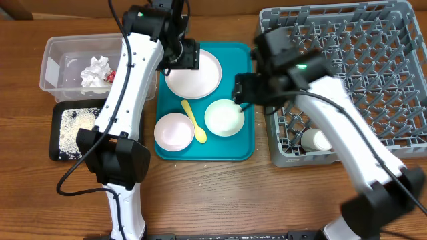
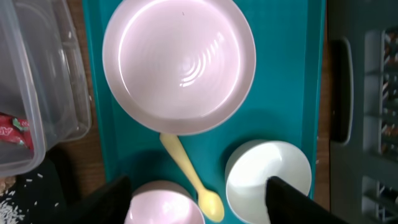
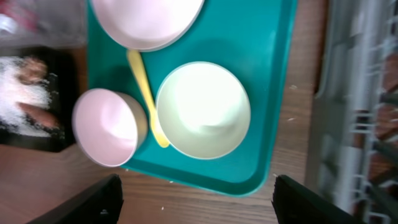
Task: Sort waste into correct bins and load items into the dishwasher
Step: 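Grasp the white bowl on the teal tray with the right gripper, then carry the bowl right and set it in the dish rack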
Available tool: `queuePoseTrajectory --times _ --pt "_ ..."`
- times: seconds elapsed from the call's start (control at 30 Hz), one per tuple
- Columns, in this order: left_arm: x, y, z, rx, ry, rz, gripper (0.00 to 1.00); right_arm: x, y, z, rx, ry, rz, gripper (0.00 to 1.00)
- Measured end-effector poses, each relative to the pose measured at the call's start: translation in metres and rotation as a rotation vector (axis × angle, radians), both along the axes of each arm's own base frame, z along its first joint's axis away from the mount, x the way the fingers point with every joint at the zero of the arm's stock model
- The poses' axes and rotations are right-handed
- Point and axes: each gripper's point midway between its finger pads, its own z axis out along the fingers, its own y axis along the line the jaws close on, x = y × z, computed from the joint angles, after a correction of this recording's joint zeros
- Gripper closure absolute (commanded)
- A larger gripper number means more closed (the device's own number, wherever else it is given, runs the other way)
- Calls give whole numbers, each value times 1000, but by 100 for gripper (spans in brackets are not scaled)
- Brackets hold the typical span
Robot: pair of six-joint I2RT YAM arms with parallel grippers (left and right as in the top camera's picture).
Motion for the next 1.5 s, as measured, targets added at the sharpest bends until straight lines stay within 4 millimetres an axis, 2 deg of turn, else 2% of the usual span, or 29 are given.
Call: queuePoseTrajectory --times 0.07,0.13,0.2,0.27,0.3,0.33,0.47,0.57,0.63,0.67,0.73,0.9,0.97,1.07,1.17,1.3,1.33,1.37,1.43,1.5 --pt "8 8 2 -11 -20 38 20 -1 13 -45 -56 116 -28 24" --pt "16 21 3 -23 -34 89 19 -6 16 -78 -106 210 -70 28" --pt "21 32 5 -29 -46 125 18 -10 14 -99 -150 272 -108 30" --pt "25 40 5 -31 -53 148 19 -11 12 -112 -173 305 -129 33" --pt "26 44 5 -22 -54 162 19 -13 10 -125 -196 341 -149 41" --pt "26 46 5 -10 -57 170 19 -14 9 -135 -214 365 -163 43" --pt "32 49 7 2 -84 181 20 -9 8 -142 -225 350 -181 52" --pt "35 50 8 7 -98 184 20 -4 9 -151 -219 331 -192 64" --pt "37 50 9 9 -106 186 18 -4 8 -158 -224 328 -194 76" --pt "37 50 9 10 -109 186 16 -6 6 -160 -229 331 -196 86" --pt "38 52 10 19 -116 188 0 -7 4 -165 -240 336 -195 96" --pt "39 56 10 37 -119 202 0 -4 6 -163 -234 331 -195 96" --pt "39 57 10 41 -120 204 0 -4 5 -159 -236 333 -193 96" --pt "39 58 9 46 -121 206 0 1 -1 -143 -249 331 -191 96" --pt "39 58 9 47 -121 206 0 17 -8 -113 -243 282 -202 96" --pt "39 58 10 47 -122 206 0 50 -29 -34 -218 65 -259 96" --pt "39 58 10 47 -122 206 0 61 -43 -10 -232 -29 -301 96" --pt "39 58 10 47 -122 206 0 73 -68 20 -272 -146 -385 96" --pt "39 58 10 47 -122 206 0 83 -95 43 -323 -243 -475 96" --pt "39 58 10 47 -122 206 0 101 -139 72 -424 -393 -629 96"
